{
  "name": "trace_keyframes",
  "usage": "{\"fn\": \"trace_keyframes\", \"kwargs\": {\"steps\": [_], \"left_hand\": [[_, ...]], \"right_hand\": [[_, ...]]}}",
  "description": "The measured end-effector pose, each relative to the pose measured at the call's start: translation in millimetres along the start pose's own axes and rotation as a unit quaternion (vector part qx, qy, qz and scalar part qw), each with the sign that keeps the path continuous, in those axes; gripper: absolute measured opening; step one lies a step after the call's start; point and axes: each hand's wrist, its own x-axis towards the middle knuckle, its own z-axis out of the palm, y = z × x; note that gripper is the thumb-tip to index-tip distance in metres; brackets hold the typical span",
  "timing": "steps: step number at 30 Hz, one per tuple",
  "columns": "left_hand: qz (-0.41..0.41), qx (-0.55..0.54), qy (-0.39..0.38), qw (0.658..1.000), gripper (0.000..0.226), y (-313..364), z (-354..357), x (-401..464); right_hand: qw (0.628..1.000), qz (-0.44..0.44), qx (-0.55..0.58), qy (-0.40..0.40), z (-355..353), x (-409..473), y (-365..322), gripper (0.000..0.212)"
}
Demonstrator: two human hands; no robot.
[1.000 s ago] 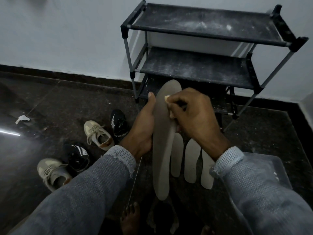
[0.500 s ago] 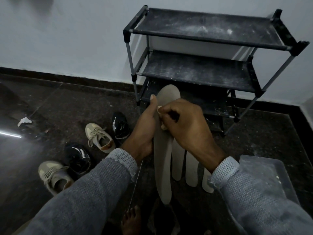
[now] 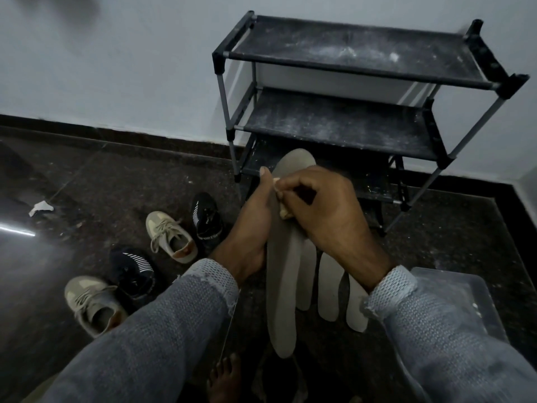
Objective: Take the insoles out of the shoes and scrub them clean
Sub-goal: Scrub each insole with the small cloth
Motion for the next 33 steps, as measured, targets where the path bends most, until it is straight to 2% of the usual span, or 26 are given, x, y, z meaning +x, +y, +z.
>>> {"fn": "trace_keyframes", "kwargs": {"steps": [4, 7, 11, 18, 24, 29, 31, 33], "left_hand": [[-0.007, -0.021, -0.004, 1.0, 0.068, 2.0, -4.3, 0.2], [-0.011, -0.011, -0.001, 1.0, 0.062, -1.2, 0.1, 1.0], [-0.023, 0.001, -0.016, 1.0, 0.063, -3.7, 5.4, 0.4], [0.009, -0.016, -0.013, 1.0, 0.066, 0.0, -1.2, -0.5], [-0.01, -0.024, -0.013, 1.0, 0.062, 1.3, 1.9, -0.4], [-0.04, 0.006, -0.031, 0.999, 0.062, -0.7, 8.2, -1.9], [-0.033, 0.018, -0.021, 0.999, 0.061, -1.3, 4.9, -0.2], [-0.009, 0.022, -0.01, 1.0, 0.062, -0.5, 2.1, 1.0]], "right_hand": [[1.0, -0.02, 0.004, -0.006, 3.6, -1.9, -3.7, 0.01], [0.997, -0.033, -0.053, 0.036, -1.5, 2.8, 1.5, 0.009], [0.991, -0.003, -0.086, 0.102, -12.9, 10.3, 8.7, 0.01], [0.999, -0.031, -0.014, -0.01, 2.4, -4.9, -0.4, 0.01], [0.993, -0.064, -0.085, 0.041, -1.6, 3.0, 3.0, 0.01], [0.988, -0.019, -0.116, 0.103, -15.8, 13.8, 10.9, 0.014], [0.992, -0.01, -0.085, 0.089, -14.5, 11.4, 8.5, 0.014], [0.998, -0.012, -0.054, 0.04, -6.3, 3.9, 1.8, 0.013]]}}
